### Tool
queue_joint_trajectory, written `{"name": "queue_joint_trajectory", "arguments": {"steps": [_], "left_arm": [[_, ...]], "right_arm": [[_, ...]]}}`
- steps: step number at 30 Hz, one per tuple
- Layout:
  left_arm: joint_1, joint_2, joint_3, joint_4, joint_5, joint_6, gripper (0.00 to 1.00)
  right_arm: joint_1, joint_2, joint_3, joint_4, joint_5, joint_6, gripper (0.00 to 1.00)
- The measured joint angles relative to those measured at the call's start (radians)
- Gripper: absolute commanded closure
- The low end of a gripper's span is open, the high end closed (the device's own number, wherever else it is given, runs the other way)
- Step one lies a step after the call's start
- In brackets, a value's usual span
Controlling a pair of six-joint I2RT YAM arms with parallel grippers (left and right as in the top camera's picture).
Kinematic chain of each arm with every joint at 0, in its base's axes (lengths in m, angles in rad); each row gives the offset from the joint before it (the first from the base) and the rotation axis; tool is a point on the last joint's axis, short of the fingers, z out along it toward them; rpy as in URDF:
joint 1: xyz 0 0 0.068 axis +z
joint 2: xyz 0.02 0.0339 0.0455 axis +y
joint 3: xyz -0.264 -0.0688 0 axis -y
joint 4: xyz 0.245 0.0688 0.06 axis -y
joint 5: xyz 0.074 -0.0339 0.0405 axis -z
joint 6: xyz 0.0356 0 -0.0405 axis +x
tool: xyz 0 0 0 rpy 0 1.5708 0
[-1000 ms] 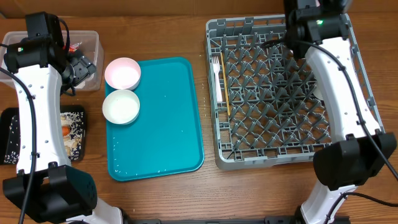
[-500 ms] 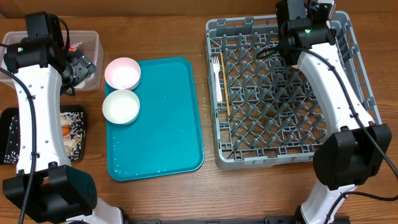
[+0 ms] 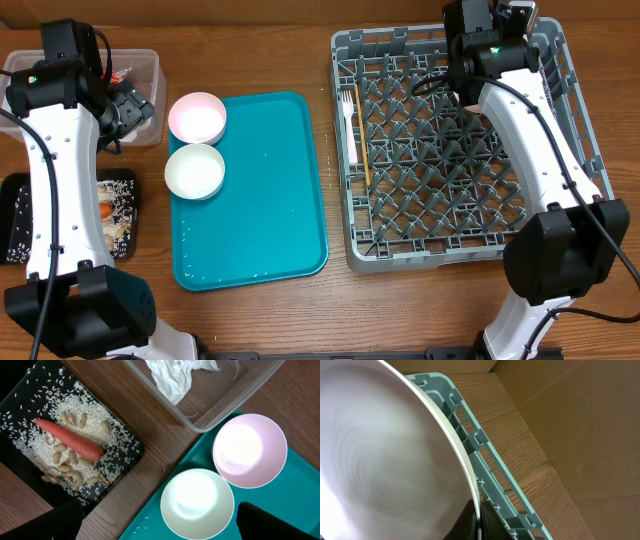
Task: Sort waste into correct bins and load items into the dishwasher rack
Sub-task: 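Lower the plate upright into a rack slot and release it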
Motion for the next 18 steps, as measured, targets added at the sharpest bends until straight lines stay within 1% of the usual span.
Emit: {"name": "queue_joint_trajectory", "arguments": {"steps": [9, 18], "left_arm": [[0.000, 0.000, 0.000, 0.000, 0.000, 0.000, 0.00], [0.000, 0.000, 0.000, 0.000, 0.000, 0.000, 0.00]], "right_arm": [[0.000, 0.000, 0.000, -0.002, -0.002, -0.046, 0.96], [0.005, 0.008, 0.000, -0.012, -0.003, -0.051, 0.95]]}}
